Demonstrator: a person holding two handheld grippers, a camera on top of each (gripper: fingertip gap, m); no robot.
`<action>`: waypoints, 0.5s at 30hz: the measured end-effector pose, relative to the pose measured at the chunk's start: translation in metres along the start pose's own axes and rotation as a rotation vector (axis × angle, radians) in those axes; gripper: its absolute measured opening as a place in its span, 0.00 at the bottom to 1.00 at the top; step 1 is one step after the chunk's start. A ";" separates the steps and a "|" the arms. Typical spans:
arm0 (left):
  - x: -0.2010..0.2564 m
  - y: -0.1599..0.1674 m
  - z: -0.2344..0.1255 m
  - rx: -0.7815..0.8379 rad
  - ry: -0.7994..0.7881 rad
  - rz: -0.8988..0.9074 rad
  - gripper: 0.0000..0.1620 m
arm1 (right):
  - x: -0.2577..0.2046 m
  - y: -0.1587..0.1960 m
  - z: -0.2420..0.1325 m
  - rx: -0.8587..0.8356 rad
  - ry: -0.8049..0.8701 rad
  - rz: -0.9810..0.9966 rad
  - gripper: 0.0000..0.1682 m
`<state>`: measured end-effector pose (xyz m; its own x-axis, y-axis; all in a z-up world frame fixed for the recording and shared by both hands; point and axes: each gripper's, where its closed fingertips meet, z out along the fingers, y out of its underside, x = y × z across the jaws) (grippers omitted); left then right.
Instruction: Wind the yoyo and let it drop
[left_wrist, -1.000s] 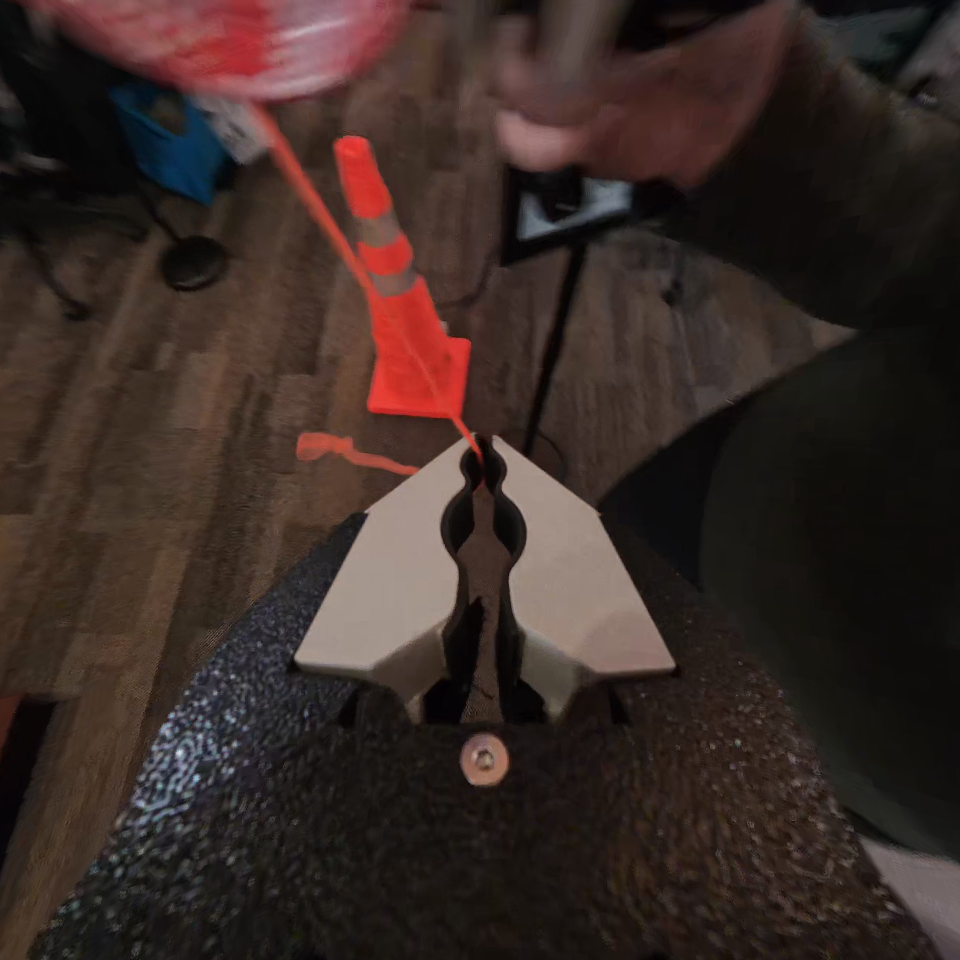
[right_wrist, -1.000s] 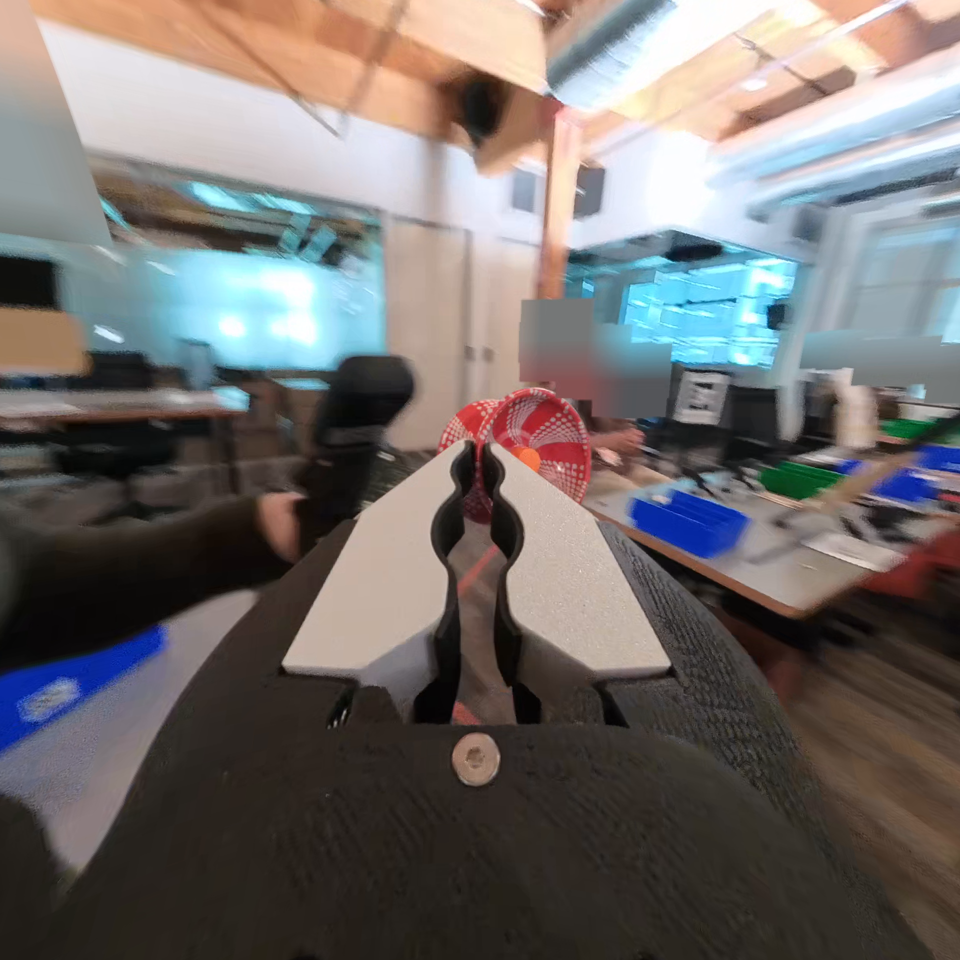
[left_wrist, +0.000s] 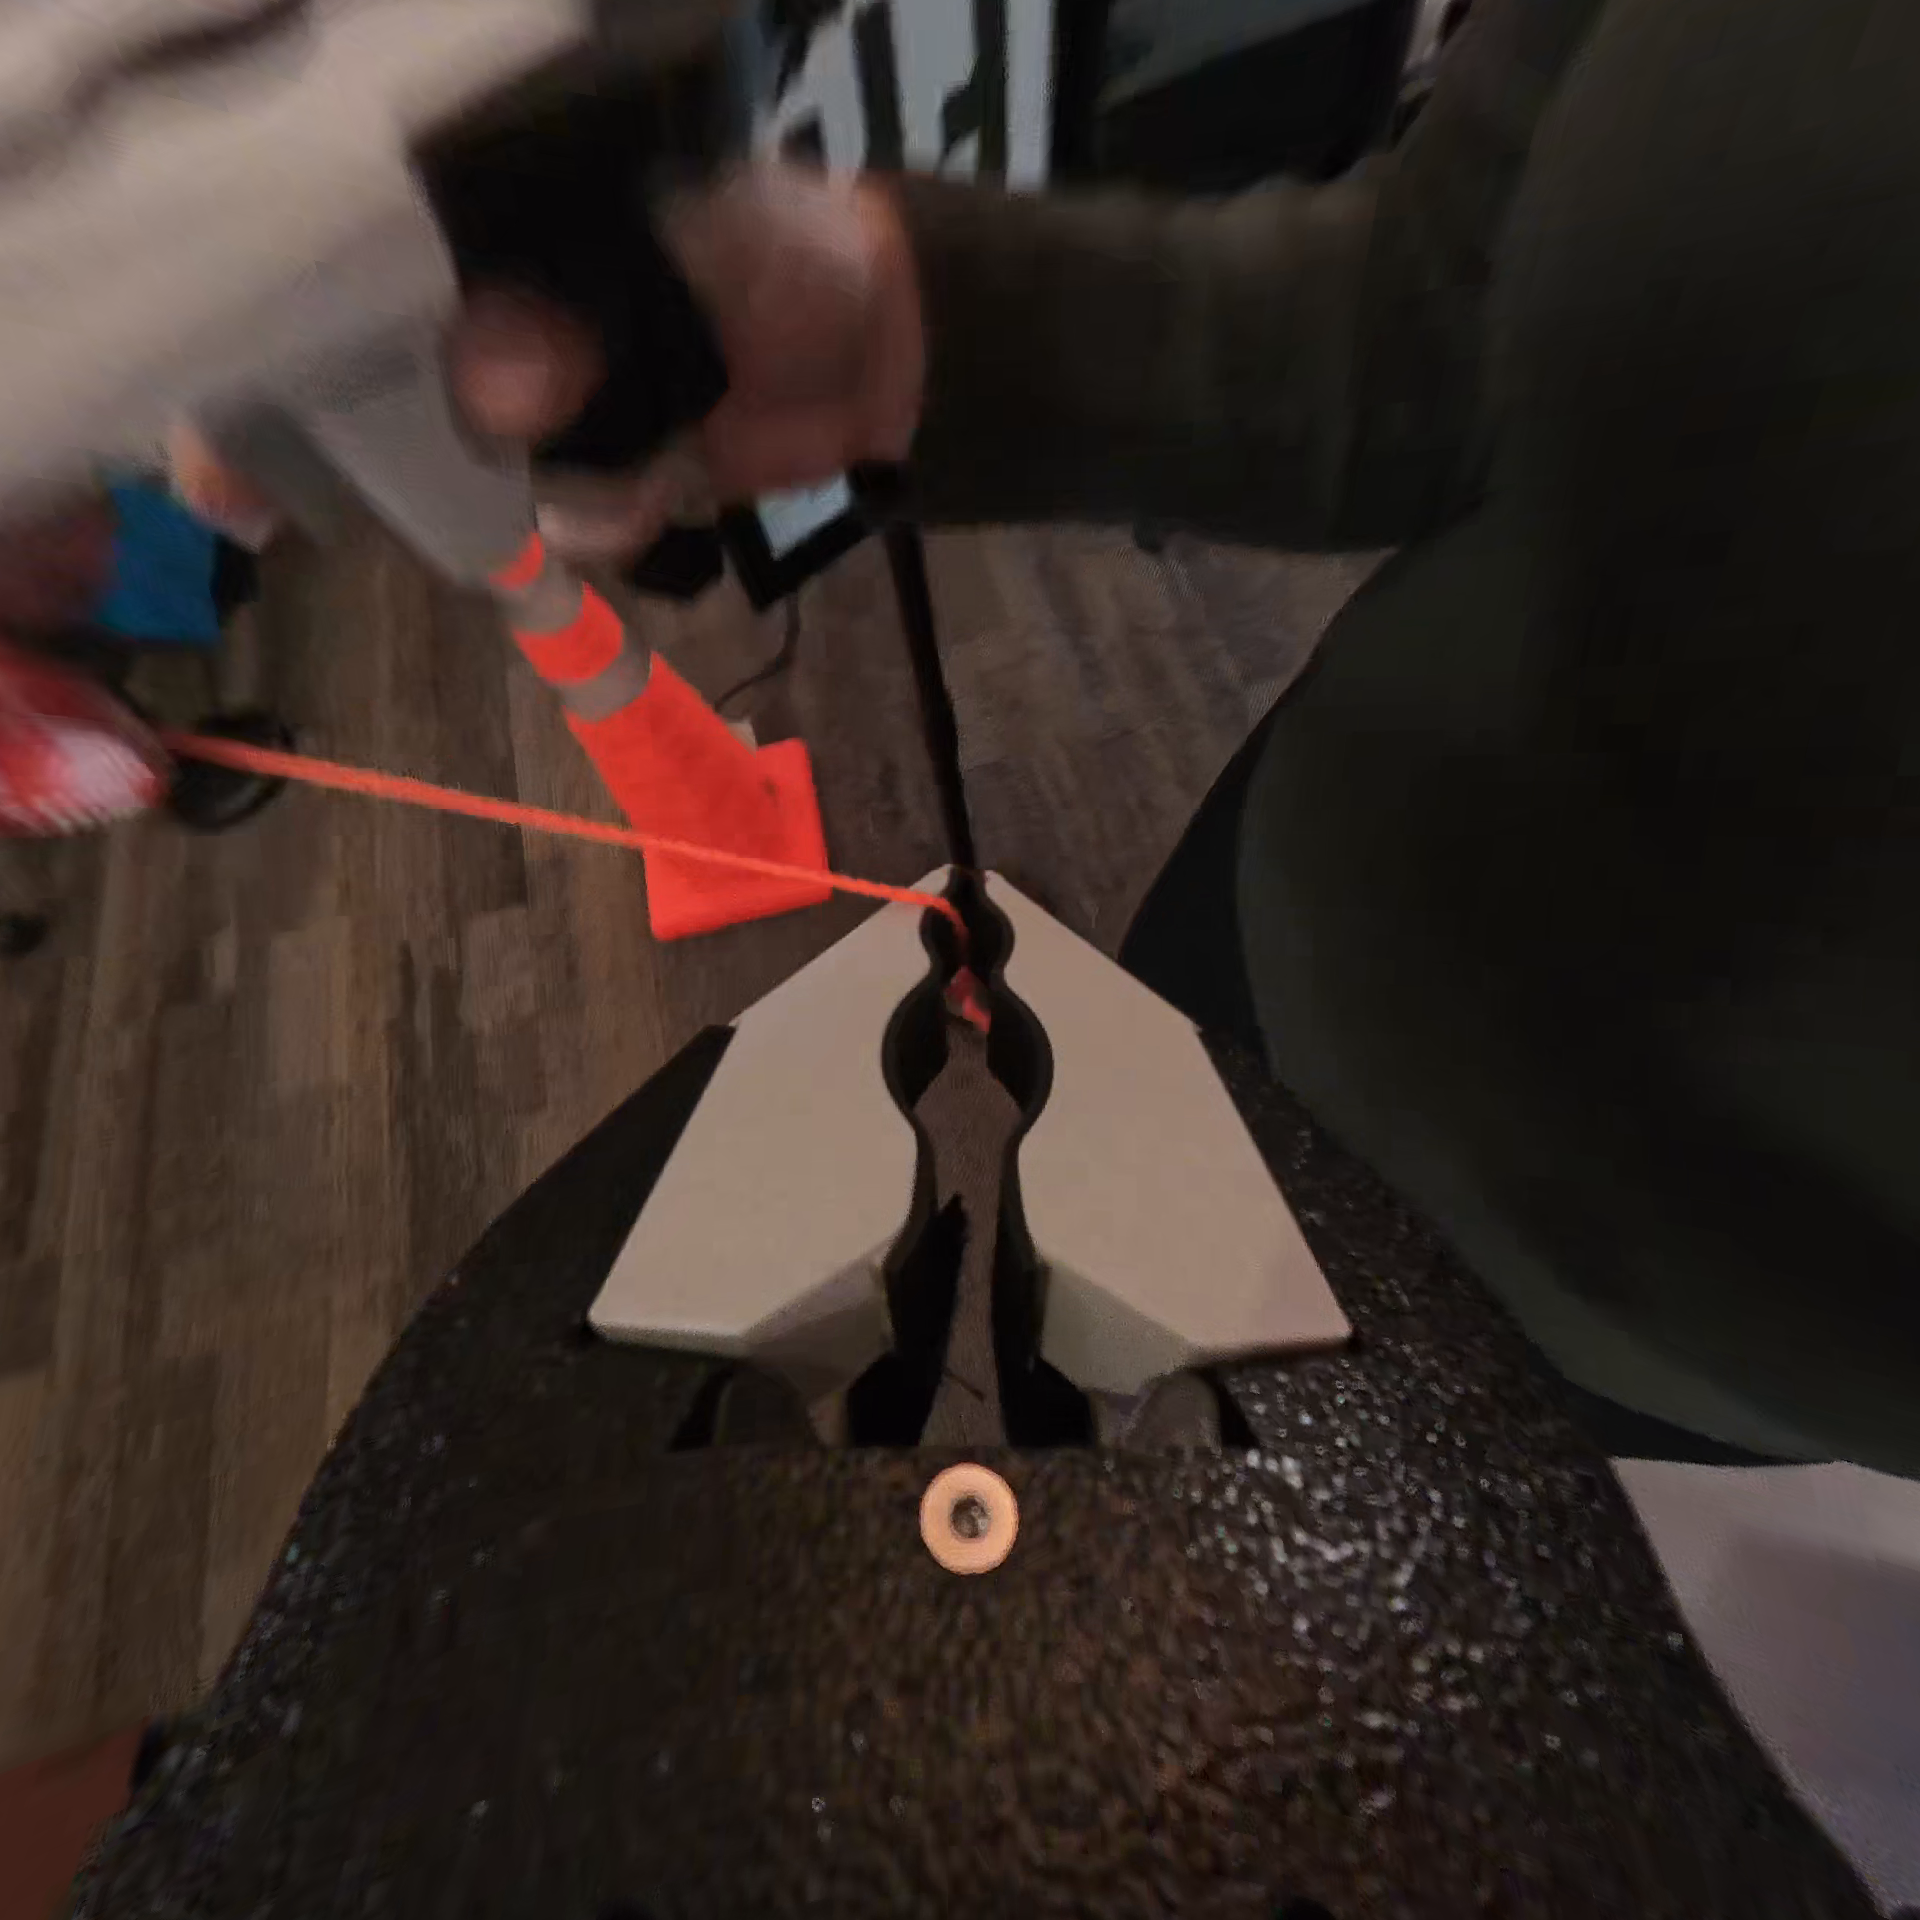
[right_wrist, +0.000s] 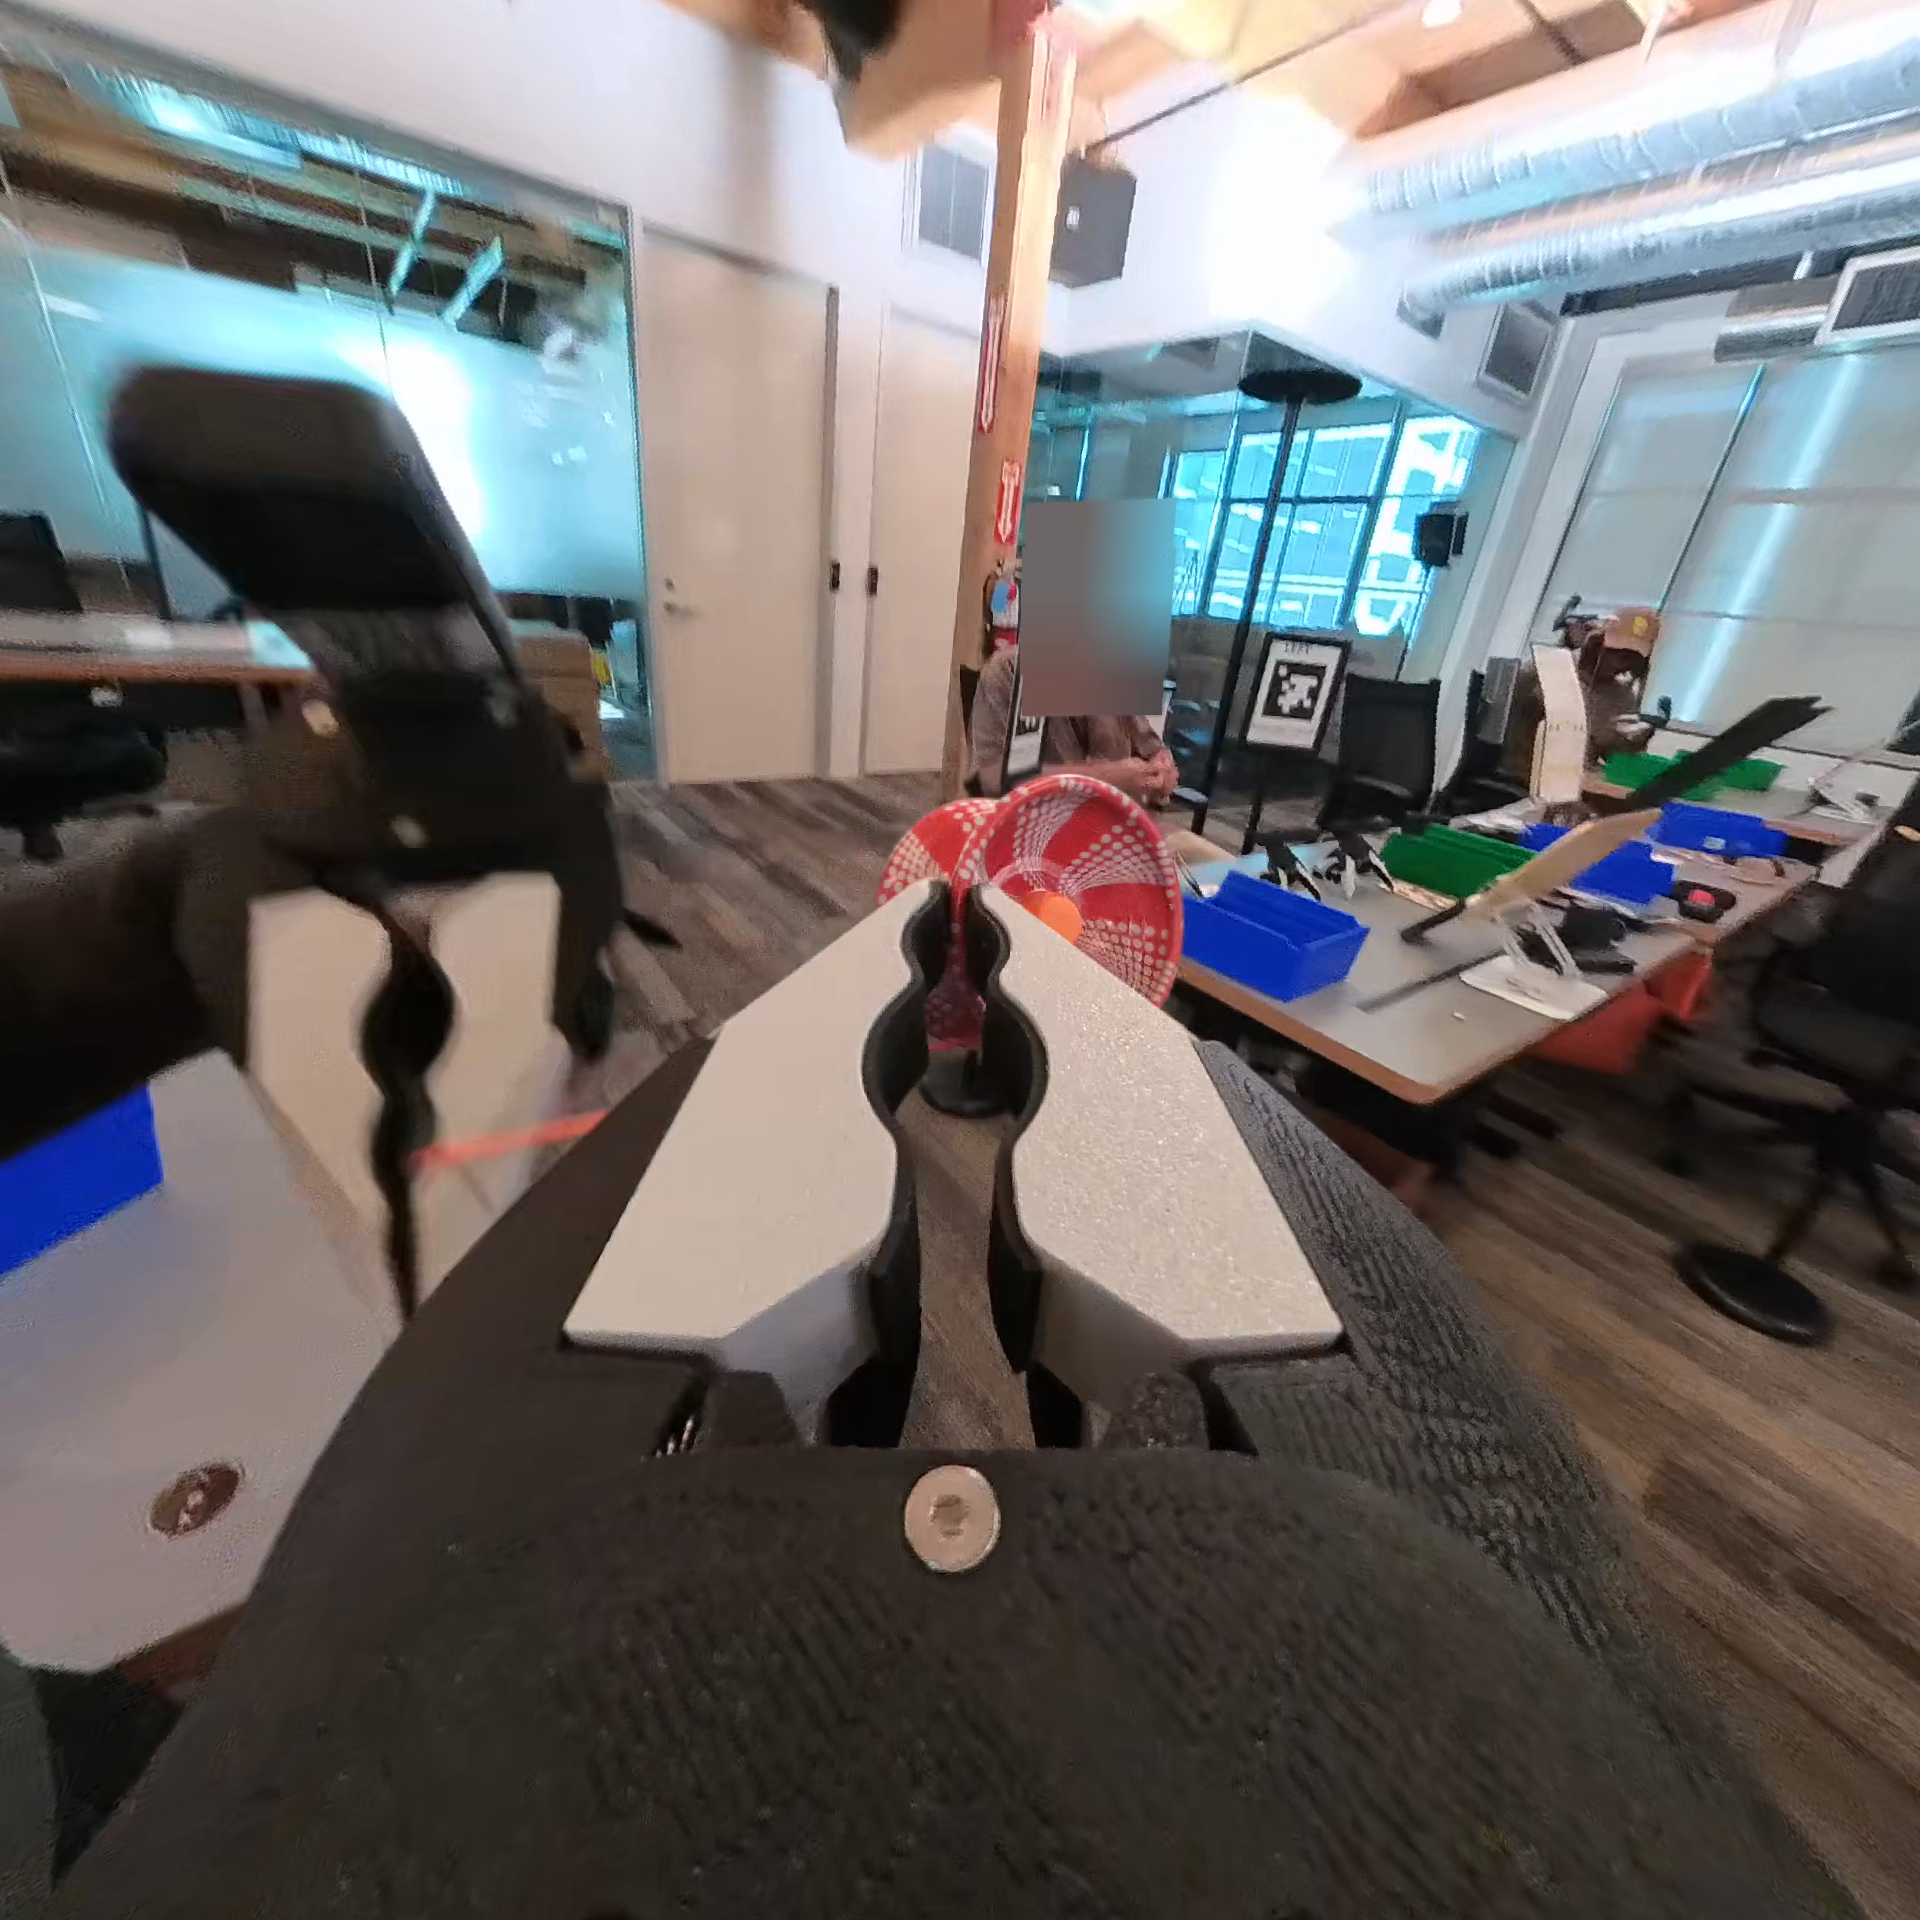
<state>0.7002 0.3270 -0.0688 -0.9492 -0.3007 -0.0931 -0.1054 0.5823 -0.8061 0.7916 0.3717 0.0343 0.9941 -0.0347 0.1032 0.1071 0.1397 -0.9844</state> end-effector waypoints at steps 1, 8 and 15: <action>0.003 -0.014 -0.008 0.038 0.002 0.026 0.00 | -0.001 0.005 0.000 -0.023 -0.004 -0.013 0.00; -0.054 -0.066 -0.092 0.163 -0.339 0.118 0.00 | -0.037 0.030 0.000 -0.127 -0.223 -0.025 0.00; -0.119 0.007 -0.105 0.190 -0.469 -0.175 0.00 | -0.073 -0.016 -0.006 0.097 -0.443 0.134 0.01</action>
<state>0.7810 0.4461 -0.0017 -0.6831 -0.7117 -0.1639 -0.1532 0.3591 -0.9206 0.7175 0.3658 0.0413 0.9096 0.4128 0.0482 -0.0421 0.2069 -0.9775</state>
